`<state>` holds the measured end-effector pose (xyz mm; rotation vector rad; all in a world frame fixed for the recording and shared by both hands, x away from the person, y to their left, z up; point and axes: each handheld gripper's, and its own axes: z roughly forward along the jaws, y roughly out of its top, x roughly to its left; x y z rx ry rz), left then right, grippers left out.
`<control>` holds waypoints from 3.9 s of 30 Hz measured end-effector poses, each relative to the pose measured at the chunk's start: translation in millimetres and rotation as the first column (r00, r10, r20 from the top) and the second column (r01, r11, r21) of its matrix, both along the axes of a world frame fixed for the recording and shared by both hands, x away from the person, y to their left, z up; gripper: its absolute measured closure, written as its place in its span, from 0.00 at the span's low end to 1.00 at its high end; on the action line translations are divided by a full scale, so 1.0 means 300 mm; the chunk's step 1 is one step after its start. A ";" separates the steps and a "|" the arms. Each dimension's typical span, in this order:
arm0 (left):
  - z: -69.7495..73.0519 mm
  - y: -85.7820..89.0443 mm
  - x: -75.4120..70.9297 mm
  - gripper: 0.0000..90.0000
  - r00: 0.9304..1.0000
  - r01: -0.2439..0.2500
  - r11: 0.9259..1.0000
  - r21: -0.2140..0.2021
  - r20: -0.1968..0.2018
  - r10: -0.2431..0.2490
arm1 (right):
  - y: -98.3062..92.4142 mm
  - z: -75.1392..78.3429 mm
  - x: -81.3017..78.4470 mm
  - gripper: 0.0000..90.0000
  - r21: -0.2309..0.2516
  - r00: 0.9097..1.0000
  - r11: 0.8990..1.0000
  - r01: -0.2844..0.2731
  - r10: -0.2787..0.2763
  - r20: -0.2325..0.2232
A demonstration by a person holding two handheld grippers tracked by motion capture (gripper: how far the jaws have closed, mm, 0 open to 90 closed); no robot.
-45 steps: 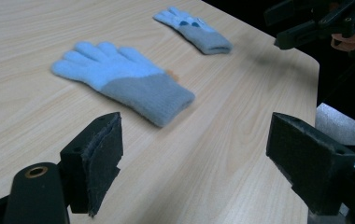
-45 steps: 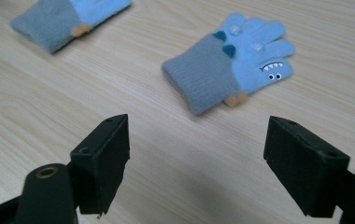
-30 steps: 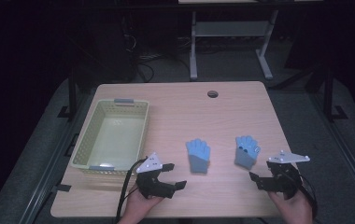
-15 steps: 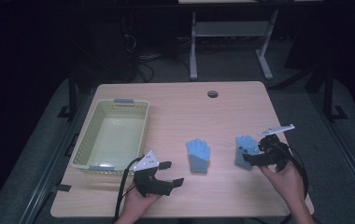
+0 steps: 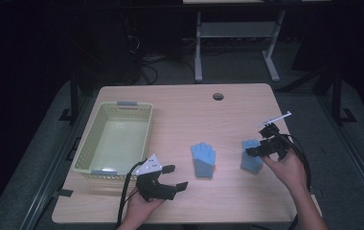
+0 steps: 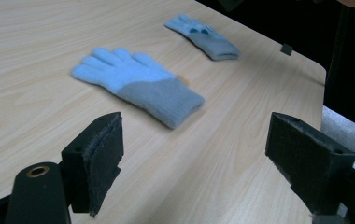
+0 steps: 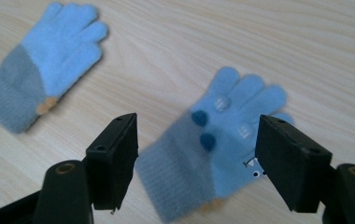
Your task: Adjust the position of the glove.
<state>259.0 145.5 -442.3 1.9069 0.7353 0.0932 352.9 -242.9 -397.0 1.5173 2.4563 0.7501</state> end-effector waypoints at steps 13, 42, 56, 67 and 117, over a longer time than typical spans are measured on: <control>-0.001 -0.002 -0.001 0.21 1.000 0.007 1.000 0.002 -0.004 -0.007 | 0.024 -0.080 0.056 0.40 -0.068 0.996 0.998 0.008 -0.015 -0.093; -0.006 -0.006 -0.005 0.22 1.000 0.007 1.000 0.001 -0.004 -0.007 | 0.046 -0.150 0.038 0.79 -0.181 0.996 0.983 -0.025 0.008 -0.091; -0.009 -0.013 -0.008 0.23 1.000 0.006 1.000 0.006 0.000 -0.006 | 0.038 -0.094 0.012 0.88 -0.100 0.997 0.994 -0.038 0.030 -0.076; -0.008 -0.009 -0.006 0.23 1.000 0.003 1.000 0.000 -0.003 -0.003 | 0.155 0.023 -0.008 0.88 -0.047 0.990 0.989 -0.139 0.138 -0.010; -0.005 -0.002 0.000 0.23 1.000 0.002 1.000 -0.003 -0.007 -0.002 | 0.508 -0.053 0.059 0.80 -0.016 0.917 0.921 -0.389 0.385 -0.105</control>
